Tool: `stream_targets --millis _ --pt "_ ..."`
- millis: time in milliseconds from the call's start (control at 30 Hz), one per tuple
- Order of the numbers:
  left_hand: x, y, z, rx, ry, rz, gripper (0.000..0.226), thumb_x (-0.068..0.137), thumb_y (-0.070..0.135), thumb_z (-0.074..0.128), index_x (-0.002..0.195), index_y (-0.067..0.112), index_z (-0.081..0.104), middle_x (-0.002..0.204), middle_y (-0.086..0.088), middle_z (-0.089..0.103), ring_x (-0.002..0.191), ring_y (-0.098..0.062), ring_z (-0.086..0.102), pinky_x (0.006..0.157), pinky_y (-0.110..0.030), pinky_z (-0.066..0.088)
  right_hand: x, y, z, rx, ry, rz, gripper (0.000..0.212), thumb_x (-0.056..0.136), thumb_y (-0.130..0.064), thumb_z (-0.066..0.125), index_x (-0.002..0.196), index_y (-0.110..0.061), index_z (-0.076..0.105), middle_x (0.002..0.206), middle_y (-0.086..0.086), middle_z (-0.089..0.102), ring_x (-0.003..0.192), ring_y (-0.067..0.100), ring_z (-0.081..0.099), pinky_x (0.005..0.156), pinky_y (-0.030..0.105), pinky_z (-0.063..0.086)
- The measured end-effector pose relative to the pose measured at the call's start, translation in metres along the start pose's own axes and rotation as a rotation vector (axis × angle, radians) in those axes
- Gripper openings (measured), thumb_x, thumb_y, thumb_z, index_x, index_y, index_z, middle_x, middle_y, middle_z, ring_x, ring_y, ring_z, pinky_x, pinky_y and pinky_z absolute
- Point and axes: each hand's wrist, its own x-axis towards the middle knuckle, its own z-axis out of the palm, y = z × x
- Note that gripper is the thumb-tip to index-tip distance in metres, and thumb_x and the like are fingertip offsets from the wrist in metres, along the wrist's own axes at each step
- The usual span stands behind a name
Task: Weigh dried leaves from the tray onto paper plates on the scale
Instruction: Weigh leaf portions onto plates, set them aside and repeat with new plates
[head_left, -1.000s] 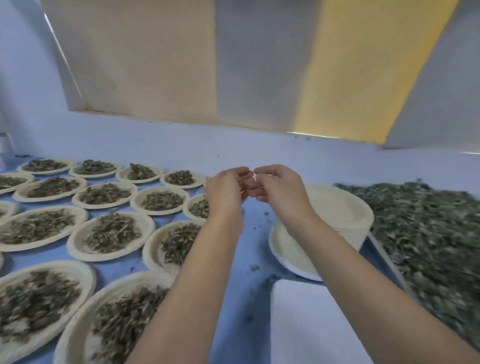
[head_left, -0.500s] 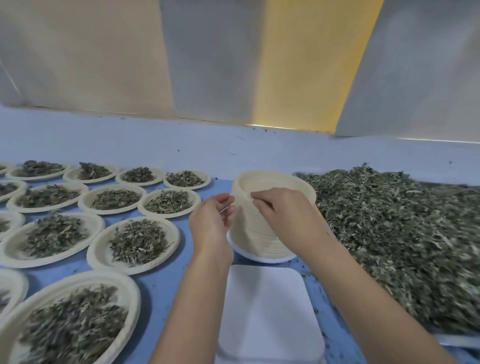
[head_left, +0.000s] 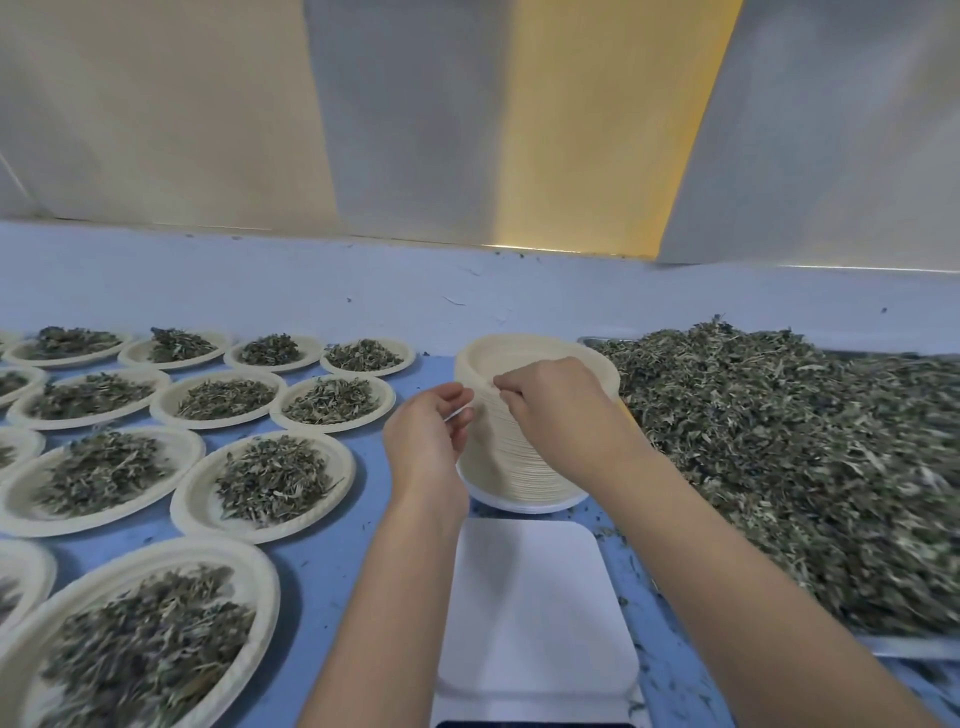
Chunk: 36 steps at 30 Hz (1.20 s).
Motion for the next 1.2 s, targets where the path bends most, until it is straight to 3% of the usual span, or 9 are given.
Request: stream_targets --millis 233,400,533,633,700,767,900,1033,1200 --pt "-0.002 -0.001 0.001 0.043 -0.028 0.086 0.022 0.09 0.002 0.044 0.08 0.01 0.061 0.077 -0.001 0.066 0.061 -0.009 0.059 0.06 -0.015 0.047 -0.001 0.003 0.013 0.05 0.272 -0.086 0.032 0.087 0.006 0.048 0.112 -0.002 0.067 0.098 0.014 0.068 0.095 0.034 0.055 0.078 0.034 0.04" --pt "-0.004 0.003 0.003 0.104 -0.128 0.179 0.018 0.094 0.02 0.054 0.083 0.009 0.061 0.077 -0.002 0.066 0.07 -0.014 0.063 0.062 -0.02 0.051 -0.015 -0.006 0.006 0.125 0.44 -0.296 0.024 0.071 0.01 0.06 0.091 0.006 0.071 0.079 0.015 0.071 0.071 0.035 0.064 0.065 0.034 0.052" --pt "-0.005 0.01 -0.004 0.175 -0.083 0.263 0.027 0.092 0.02 0.058 0.068 0.007 0.055 0.058 -0.001 0.053 0.054 -0.011 0.05 0.051 -0.016 0.046 -0.03 -0.012 0.005 0.127 0.489 -0.363 0.021 0.074 0.005 0.065 0.092 0.001 0.074 0.085 0.009 0.073 0.078 0.031 0.067 0.085 0.04 0.052" --pt "-0.005 0.019 -0.012 0.248 -0.114 0.254 0.026 0.09 0.013 0.06 0.065 0.005 0.058 0.055 -0.003 0.05 0.048 -0.012 0.043 0.048 -0.017 0.044 -0.041 -0.014 -0.001 0.225 0.531 -0.192 0.026 0.08 -0.018 0.068 0.104 -0.01 0.073 0.109 0.001 0.07 0.105 0.025 0.059 0.11 0.045 0.031" --pt "-0.008 0.028 -0.019 0.292 -0.173 0.219 0.015 0.088 0.012 0.062 0.076 0.003 0.064 0.061 -0.005 0.054 0.044 -0.009 0.045 0.048 -0.017 0.045 -0.044 -0.011 -0.012 0.354 0.585 0.032 0.039 0.085 -0.023 0.065 0.123 -0.013 0.062 0.138 0.002 0.051 0.124 0.018 0.037 0.114 0.034 0.018" --pt "-0.014 0.037 -0.025 0.306 -0.262 0.188 0.011 0.087 0.008 0.063 0.098 0.007 0.064 0.062 -0.004 0.059 0.042 -0.007 0.046 0.046 -0.017 0.045 -0.048 -0.001 -0.023 0.529 0.623 0.264 0.045 0.092 -0.023 0.059 0.135 -0.017 0.051 0.147 -0.002 0.039 0.125 0.005 0.027 0.111 0.022 0.017" --pt "-0.03 0.051 -0.037 0.496 -0.345 0.202 0.038 0.086 0.004 0.063 0.114 0.028 0.057 0.059 0.001 0.064 0.042 -0.008 0.051 0.047 -0.02 0.048 -0.061 0.014 -0.04 0.942 0.618 0.503 0.04 0.093 -0.021 0.056 0.133 -0.023 0.053 0.116 -0.011 0.062 0.1 -0.006 0.057 0.089 0.021 0.046" --pt "-0.041 0.066 -0.044 0.71 -0.261 0.291 0.004 0.085 0.008 0.066 0.088 0.011 0.065 0.068 -0.005 0.066 0.04 -0.009 0.058 0.043 -0.018 0.05 -0.072 0.024 -0.044 0.924 0.529 0.538 0.024 0.083 -0.019 0.066 0.107 -0.022 0.071 0.094 -0.008 0.07 0.092 0.007 0.066 0.084 0.027 0.052" --pt "-0.036 0.071 -0.057 0.844 -0.311 0.164 0.013 0.08 0.01 0.072 0.084 0.002 0.062 0.057 -0.002 0.069 0.044 -0.009 0.063 0.04 -0.014 0.048 -0.081 0.039 -0.035 0.937 0.198 0.62 0.014 0.078 -0.015 0.074 0.09 -0.021 0.072 0.088 0.0 0.073 0.085 0.018 0.069 0.082 0.04 0.056"
